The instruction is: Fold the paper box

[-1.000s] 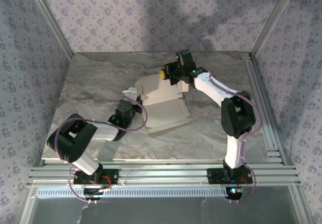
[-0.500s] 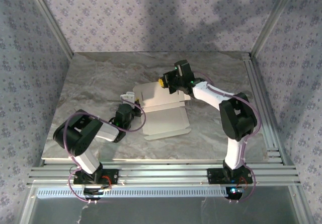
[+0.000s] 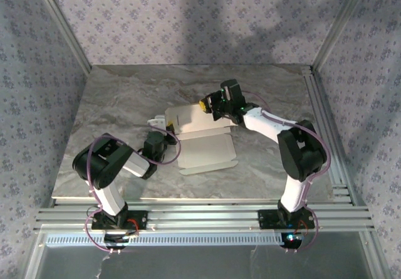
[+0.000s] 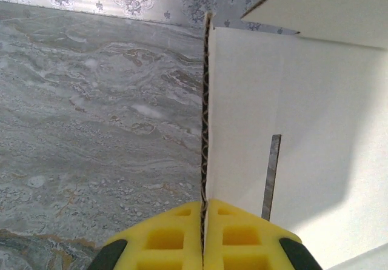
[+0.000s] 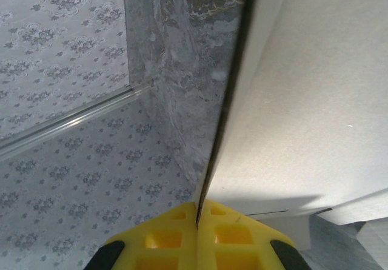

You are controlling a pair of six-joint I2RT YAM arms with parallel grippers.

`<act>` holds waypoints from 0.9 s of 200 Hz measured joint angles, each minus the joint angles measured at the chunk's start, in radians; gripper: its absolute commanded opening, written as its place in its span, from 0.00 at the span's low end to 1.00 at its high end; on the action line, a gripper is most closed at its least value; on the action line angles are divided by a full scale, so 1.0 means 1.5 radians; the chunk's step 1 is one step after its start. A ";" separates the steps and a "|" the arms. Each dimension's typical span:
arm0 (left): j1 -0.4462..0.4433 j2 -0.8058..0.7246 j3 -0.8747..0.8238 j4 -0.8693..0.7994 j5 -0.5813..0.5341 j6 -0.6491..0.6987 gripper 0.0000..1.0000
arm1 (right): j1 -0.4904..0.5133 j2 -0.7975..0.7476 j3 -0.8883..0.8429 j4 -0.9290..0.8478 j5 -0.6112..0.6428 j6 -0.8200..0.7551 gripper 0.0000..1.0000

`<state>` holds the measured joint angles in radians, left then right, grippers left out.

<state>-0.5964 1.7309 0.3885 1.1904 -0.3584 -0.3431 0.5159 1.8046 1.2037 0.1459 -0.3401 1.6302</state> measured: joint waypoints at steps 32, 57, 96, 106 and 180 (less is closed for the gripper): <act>-0.004 0.016 -0.008 0.015 0.005 -0.011 0.00 | 0.004 -0.017 -0.047 0.037 0.007 -0.004 0.00; -0.006 0.025 -0.015 0.023 0.005 -0.022 0.00 | 0.011 -0.023 -0.076 0.061 0.017 -0.006 0.00; -0.006 0.044 -0.021 0.038 0.003 -0.041 0.00 | 0.020 -0.040 -0.119 0.099 0.019 -0.013 0.00; -0.004 0.052 -0.024 0.051 -0.011 -0.051 0.00 | 0.023 -0.043 -0.136 0.100 0.011 -0.016 0.00; 0.009 0.060 -0.031 0.083 -0.053 -0.094 0.00 | 0.040 -0.043 -0.207 0.090 0.005 -0.044 0.00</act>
<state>-0.5835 1.8214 0.3428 1.3155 -0.4385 -0.4843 0.5766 1.7405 0.8928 0.2813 -0.3325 1.5646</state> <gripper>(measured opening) 0.051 0.048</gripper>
